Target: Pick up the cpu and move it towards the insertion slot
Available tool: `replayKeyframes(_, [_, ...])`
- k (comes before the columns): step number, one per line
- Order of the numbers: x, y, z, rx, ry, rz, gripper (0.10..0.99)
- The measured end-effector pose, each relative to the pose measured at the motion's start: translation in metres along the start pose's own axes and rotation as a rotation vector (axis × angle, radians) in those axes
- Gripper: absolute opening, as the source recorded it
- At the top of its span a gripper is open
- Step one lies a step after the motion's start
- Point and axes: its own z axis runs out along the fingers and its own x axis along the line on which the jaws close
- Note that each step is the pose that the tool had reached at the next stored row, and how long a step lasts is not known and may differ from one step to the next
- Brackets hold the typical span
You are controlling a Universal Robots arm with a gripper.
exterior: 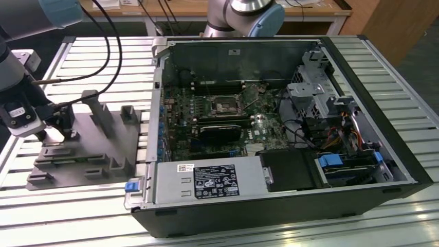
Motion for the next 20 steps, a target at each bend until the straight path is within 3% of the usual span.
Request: replayKeyframes(20, [0.0001,0.0007,-0.0183,0.0,-0.0004,0.0,0.545])
